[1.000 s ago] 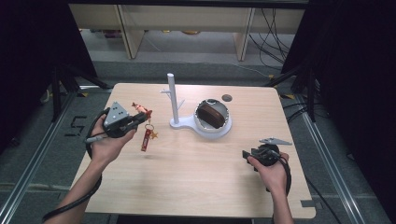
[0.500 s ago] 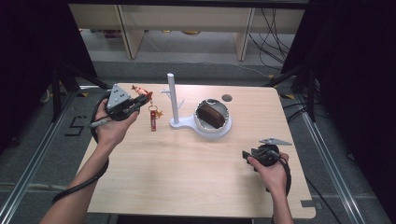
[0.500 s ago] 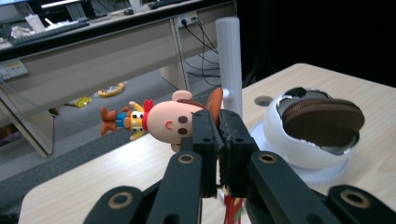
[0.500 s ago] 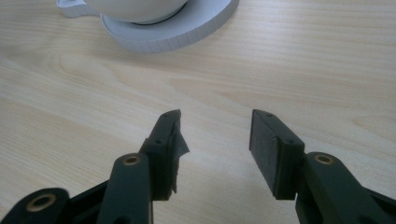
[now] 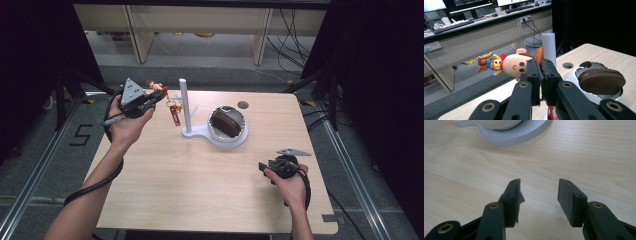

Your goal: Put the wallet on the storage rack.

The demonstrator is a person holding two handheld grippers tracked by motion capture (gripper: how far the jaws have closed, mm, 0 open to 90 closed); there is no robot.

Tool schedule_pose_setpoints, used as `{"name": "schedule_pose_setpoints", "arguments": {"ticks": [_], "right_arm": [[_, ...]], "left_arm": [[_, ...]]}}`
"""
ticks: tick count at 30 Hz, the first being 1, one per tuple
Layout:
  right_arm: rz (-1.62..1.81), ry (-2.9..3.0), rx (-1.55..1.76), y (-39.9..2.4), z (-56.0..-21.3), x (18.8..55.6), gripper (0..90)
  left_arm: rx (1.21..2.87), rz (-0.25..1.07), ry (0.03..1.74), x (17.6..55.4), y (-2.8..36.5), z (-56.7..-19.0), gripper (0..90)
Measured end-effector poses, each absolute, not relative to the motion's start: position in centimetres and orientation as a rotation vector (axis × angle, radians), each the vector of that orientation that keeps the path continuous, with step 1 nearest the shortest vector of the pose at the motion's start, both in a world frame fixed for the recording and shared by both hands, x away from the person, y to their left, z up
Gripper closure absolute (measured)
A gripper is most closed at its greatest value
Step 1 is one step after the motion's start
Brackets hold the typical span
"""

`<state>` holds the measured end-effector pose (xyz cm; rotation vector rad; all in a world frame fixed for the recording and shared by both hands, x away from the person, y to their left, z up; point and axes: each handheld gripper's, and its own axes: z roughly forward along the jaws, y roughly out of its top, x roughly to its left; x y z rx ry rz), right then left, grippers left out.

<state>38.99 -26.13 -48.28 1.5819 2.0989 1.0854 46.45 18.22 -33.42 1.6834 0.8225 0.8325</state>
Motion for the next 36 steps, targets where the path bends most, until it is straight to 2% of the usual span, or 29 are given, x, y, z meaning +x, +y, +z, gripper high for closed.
{"name": "schedule_pose_setpoints", "arguments": {"ticks": [15,36], "right_arm": [[1.064,2.104,1.597,-26.1,-48.2,38.8,53.9],[1.071,2.103,1.587,-26.1,-48.4,38.9,53.9]], "left_arm": [[1.669,0.839,0.812,47.6,17.3,-32.7,85.4],[1.675,0.842,0.866,49.6,16.9,-33.9,85.3]]}}
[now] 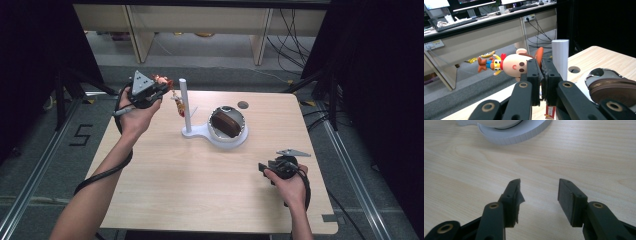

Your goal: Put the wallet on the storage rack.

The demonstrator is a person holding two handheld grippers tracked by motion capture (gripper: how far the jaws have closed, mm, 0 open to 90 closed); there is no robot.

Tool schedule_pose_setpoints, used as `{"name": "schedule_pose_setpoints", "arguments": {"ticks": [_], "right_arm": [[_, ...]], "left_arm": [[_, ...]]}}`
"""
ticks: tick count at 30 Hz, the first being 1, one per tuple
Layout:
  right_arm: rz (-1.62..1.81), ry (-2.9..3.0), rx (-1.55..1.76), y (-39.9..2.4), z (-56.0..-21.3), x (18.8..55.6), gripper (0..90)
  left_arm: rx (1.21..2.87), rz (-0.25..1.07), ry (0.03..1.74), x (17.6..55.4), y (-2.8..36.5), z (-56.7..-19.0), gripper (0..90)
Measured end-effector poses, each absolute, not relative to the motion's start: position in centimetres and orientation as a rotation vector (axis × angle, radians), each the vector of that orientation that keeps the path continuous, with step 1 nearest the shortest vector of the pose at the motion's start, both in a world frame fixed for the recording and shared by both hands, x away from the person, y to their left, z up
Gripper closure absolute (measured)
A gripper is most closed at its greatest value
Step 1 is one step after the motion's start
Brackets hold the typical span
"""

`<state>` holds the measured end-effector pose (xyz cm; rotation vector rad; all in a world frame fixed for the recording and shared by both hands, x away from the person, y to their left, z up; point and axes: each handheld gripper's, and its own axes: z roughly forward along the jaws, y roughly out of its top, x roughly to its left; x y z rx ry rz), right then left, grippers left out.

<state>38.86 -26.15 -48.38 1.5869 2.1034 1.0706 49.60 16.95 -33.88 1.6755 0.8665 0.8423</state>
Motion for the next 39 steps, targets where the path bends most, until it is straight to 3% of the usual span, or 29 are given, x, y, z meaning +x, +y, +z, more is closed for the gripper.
{"name": "schedule_pose_setpoints", "arguments": {"ticks": [24,39], "right_arm": [[1.071,2.101,1.601,-26.1,-48.5,38.8,52.6],[1.071,2.096,1.595,-26.2,-48.6,38.8,51.6]], "left_arm": [[1.791,0.780,0.946,49.1,17.8,-37.0,84.6],[1.872,0.795,0.901,46.8,20.5,-38.1,74.2]]}}
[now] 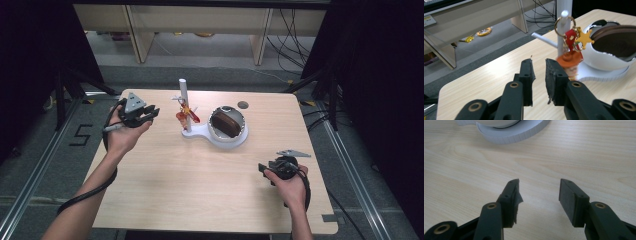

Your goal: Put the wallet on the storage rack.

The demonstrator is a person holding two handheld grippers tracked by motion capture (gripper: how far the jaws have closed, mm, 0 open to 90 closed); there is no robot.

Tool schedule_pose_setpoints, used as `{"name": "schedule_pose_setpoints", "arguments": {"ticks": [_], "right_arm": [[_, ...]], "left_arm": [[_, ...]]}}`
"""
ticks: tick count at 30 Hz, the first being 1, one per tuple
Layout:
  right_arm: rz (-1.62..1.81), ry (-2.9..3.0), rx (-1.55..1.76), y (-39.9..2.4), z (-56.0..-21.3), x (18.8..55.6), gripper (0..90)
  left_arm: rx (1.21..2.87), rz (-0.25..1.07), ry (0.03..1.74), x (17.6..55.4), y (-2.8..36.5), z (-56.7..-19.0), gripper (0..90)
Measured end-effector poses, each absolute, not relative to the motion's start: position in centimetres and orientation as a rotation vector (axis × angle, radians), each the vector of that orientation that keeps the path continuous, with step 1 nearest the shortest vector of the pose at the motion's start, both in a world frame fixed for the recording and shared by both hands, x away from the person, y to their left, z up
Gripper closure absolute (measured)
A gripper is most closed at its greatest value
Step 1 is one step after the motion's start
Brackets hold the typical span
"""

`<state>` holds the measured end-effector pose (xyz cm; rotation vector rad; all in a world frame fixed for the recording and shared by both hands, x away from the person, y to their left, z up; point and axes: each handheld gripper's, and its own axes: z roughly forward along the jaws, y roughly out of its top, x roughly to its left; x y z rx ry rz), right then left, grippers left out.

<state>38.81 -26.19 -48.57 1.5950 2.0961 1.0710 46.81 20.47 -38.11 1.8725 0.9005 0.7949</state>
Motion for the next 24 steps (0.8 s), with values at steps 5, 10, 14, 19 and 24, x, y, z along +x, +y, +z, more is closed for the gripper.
{"name": "schedule_pose_setpoints", "arguments": {"ticks": [5,10,14,19,24], "right_arm": [[1.080,2.083,1.602,-26.5,-48.5,38.7,51.2],[1.098,2.075,1.606,-26.8,-48.5,38.7,50.9],[1.089,2.069,1.604,-27.0,-48.5,38.7,50.7],[1.084,2.055,1.652,-26.9,-48.3,38.4,50.2],[1.097,2.057,1.584,-27.3,-48.2,38.5,49.3]], "left_arm": [[1.884,0.784,0.903,45.2,21.9,-39.6,69.5],[1.892,0.778,0.909,44.1,23.0,-40.7,67.5],[1.894,0.778,0.946,43.0,23.9,-41.7,65.7],[1.883,0.767,0.941,41.9,24.8,-42.9,61.7],[1.869,0.746,0.964,40.7,25.6,-44.6,53.2]]}}
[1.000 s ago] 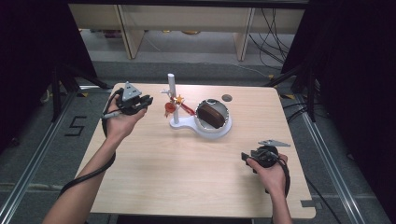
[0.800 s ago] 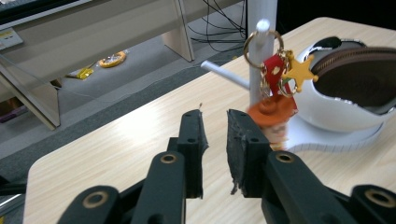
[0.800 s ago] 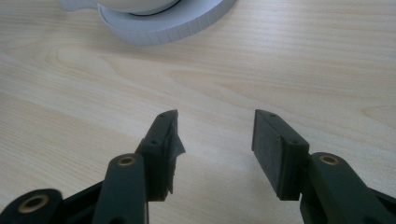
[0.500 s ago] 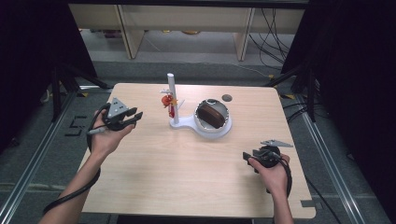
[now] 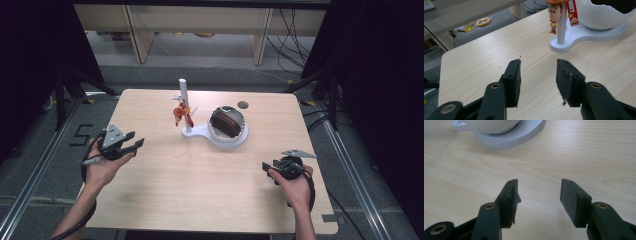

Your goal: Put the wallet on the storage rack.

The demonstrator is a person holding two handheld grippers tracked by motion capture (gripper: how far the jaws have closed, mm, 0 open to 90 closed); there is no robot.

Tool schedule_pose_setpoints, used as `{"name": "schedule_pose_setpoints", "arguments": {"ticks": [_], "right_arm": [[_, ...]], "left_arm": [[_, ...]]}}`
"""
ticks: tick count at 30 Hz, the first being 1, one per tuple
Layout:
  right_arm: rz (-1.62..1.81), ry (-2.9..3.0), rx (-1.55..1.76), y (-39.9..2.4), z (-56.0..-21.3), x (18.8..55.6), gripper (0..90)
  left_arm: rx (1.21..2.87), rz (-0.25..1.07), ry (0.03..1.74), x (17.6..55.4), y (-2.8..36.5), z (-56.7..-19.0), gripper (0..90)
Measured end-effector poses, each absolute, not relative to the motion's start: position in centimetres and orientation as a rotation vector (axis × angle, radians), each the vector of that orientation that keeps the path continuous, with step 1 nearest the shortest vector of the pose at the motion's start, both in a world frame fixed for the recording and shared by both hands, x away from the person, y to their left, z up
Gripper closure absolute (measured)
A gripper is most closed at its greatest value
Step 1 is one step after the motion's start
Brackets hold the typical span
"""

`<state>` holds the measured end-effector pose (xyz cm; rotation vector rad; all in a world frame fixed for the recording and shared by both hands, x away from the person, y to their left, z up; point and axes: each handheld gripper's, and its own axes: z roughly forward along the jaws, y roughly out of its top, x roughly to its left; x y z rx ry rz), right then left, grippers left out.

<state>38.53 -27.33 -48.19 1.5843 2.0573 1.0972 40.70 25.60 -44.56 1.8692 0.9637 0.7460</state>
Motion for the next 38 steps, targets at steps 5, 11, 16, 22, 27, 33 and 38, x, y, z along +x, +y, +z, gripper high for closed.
{"name": "schedule_pose_setpoints", "arguments": {"ticks": [5,11,16,22,27,33,38], "right_arm": [[1.123,2.034,1.554,-27.3,-48.2,38.5,48.2],[1.101,2.013,1.549,-27.6,-48.3,38.2,47.6],[1.107,1.990,1.526,-28.2,-48.8,38.2,46.7],[1.142,1.960,1.490,-28.8,-49.5,37.8,46.2],[1.147,1.933,1.458,-29.1,-50.2,37.6,45.5],[1.182,1.909,1.424,-29.0,-50.9,37.6,45.0],[1.166,1.859,1.362,-29.1,-51.1,37.7,44.2]], "left_arm": [[1.860,0.738,0.981,39.6,26.4,-46.0,45.2],[1.791,0.735,1.042,38.2,28.1,-48.0,41.6],[1.762,0.732,1.092,37.5,28.9,-49.8,40.2],[1.676,0.715,1.152,36.9,29.5,-51.7,36.0],[1.644,0.722,1.166,36.7,29.6,-52.4,33.3],[1.622,0.734,1.167,36.5,29.7,-52.4,32.7],[1.645,0.747,1.157,36.5,29.5,-52.4,32.7]]}}
